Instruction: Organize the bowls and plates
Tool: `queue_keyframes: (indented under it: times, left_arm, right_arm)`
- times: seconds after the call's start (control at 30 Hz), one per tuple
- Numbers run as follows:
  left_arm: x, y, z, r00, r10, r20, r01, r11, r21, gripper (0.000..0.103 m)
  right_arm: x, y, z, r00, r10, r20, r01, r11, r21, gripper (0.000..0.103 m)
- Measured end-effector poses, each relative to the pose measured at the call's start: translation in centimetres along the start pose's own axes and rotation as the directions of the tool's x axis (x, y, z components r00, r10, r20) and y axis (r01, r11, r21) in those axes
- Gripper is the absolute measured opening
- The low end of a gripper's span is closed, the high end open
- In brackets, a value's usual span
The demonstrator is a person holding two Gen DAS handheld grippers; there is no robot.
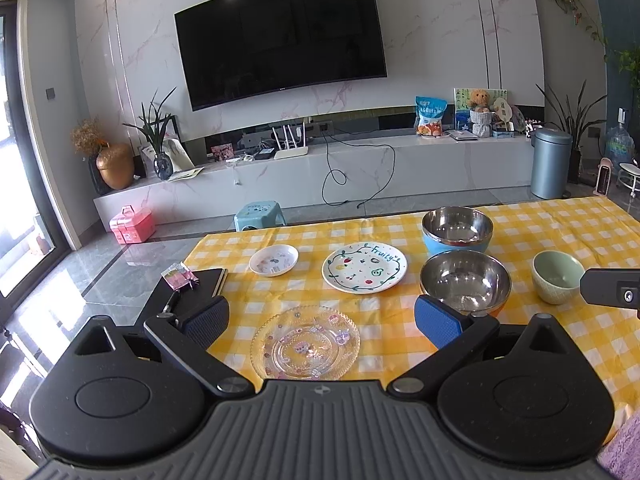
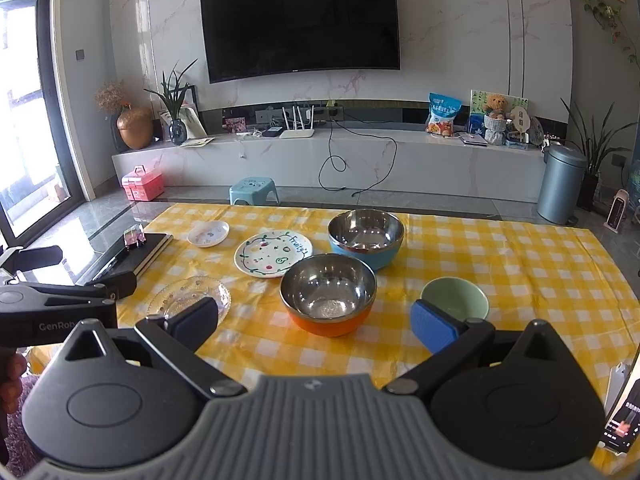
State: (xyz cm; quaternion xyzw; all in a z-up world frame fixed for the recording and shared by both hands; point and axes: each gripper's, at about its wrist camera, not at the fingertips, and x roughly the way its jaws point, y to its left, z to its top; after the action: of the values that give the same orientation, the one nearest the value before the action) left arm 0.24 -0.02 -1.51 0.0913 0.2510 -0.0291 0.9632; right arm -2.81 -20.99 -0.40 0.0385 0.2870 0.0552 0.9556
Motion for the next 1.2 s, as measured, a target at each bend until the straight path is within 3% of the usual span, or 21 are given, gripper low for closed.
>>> queue_keyframes:
  times: [1.2]
  left_arm:
    - [0.05,-0.38,0.1,0.999,-0.008,-0.045,0.008,1.0,-0.002,0.103]
  right_arm:
    - [0.94,0.1,-0.57,0.999,-0.026,-0.044,0.025,1.0,-0.009,0.1]
